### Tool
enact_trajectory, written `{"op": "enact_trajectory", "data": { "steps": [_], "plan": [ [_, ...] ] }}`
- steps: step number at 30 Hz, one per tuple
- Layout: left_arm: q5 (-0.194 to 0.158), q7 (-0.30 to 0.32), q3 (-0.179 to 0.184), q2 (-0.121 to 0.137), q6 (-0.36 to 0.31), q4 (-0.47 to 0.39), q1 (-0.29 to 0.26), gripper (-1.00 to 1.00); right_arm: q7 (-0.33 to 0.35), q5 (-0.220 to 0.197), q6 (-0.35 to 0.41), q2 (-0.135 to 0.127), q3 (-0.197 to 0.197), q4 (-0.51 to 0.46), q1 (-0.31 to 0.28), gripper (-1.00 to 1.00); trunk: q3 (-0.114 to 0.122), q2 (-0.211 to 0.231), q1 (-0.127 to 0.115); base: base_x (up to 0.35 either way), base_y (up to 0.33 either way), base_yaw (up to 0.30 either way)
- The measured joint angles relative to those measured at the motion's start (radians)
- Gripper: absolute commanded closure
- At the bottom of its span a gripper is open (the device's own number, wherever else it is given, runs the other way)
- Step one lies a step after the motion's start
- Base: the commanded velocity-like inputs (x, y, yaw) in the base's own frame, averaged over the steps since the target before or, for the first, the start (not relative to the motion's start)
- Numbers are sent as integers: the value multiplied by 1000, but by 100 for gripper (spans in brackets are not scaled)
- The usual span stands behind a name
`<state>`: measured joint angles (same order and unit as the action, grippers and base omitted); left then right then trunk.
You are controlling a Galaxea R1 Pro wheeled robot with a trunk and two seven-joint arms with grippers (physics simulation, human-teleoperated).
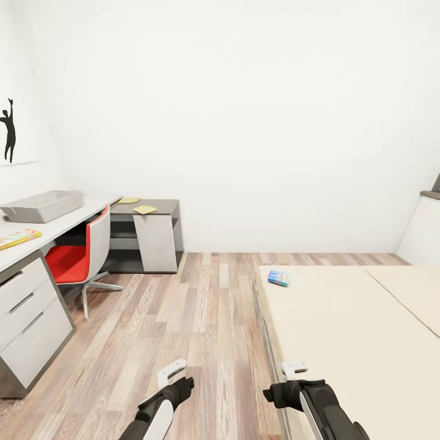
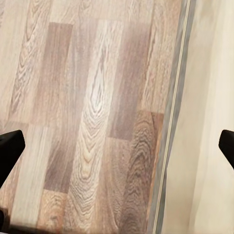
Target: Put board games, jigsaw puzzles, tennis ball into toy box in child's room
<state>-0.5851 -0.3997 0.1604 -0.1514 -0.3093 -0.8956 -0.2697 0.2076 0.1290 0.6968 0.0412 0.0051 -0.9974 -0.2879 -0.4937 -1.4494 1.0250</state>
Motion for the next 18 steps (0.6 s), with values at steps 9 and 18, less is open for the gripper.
{"op": "enact_trajectory", "data": {
  "steps": [9, 18],
  "plan": [
    [0, 0, 0, 0, 0, 1, 0, -100, 0, 0, 0, 0, 0, 0, 0, -100, 0, 0, 0, -4, -3, 0],
    [0, 0, 0, 0, 0, 2, 0, -100, 0, 0, 0, 0, 0, 0, 0, -100, 0, 0, 0, -39, -1, 0]
  ]
}}
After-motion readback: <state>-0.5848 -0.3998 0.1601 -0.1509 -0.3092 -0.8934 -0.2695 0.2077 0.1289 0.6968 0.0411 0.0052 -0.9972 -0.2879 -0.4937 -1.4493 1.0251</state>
